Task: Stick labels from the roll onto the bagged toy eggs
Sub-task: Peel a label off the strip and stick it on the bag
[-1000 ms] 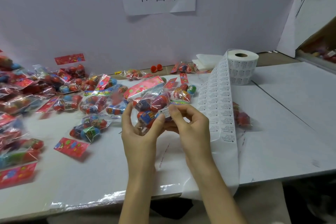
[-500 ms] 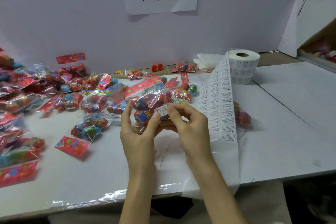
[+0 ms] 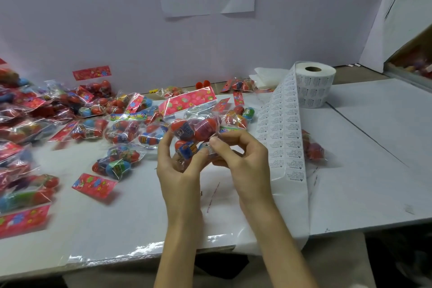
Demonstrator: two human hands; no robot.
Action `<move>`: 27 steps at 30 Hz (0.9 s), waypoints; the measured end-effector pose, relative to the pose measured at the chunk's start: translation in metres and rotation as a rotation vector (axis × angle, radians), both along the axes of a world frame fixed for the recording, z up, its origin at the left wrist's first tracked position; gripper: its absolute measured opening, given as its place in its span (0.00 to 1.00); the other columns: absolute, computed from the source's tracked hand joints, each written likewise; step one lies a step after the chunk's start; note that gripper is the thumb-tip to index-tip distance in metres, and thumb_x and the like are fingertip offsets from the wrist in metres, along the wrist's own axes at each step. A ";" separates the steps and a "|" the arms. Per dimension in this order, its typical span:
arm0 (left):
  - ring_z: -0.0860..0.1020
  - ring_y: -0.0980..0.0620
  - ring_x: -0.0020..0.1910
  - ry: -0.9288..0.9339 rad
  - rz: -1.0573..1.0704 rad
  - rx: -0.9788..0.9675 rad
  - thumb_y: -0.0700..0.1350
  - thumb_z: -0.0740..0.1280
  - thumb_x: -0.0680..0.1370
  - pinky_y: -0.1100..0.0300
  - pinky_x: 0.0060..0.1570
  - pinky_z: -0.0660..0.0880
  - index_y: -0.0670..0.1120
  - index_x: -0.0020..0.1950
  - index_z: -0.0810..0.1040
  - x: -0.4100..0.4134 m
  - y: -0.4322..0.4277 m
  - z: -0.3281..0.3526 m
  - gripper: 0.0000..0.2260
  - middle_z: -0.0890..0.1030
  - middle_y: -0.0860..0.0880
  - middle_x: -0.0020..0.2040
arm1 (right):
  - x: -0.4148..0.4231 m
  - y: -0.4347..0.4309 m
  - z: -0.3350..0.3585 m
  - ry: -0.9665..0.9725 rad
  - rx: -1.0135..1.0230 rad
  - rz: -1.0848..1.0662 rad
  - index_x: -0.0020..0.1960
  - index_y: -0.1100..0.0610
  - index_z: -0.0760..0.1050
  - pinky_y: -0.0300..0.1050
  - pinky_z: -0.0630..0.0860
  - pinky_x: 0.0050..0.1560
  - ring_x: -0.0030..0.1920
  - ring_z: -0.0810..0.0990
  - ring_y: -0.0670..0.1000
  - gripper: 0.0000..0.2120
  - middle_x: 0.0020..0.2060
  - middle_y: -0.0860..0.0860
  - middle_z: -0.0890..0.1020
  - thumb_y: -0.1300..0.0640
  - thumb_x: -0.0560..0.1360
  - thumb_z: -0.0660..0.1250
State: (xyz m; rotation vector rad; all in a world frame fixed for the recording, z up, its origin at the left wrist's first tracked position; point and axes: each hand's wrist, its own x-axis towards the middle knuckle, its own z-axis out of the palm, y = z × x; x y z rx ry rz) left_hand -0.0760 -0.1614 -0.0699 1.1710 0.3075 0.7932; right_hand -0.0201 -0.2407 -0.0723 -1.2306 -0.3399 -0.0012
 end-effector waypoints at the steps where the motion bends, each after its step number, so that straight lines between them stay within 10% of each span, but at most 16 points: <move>1: 0.86 0.44 0.52 0.001 -0.018 -0.001 0.43 0.77 0.73 0.49 0.58 0.82 0.55 0.70 0.73 0.000 0.000 0.000 0.28 0.87 0.45 0.51 | 0.000 0.000 0.000 -0.006 -0.005 -0.005 0.44 0.52 0.83 0.44 0.83 0.41 0.43 0.86 0.53 0.05 0.41 0.51 0.85 0.54 0.70 0.75; 27: 0.87 0.45 0.51 0.020 0.088 -0.120 0.45 0.75 0.78 0.55 0.54 0.84 0.46 0.70 0.74 0.001 0.006 -0.005 0.22 0.87 0.43 0.53 | -0.003 -0.001 0.000 0.005 -0.011 0.171 0.53 0.51 0.84 0.45 0.84 0.48 0.47 0.87 0.52 0.10 0.48 0.48 0.85 0.63 0.75 0.72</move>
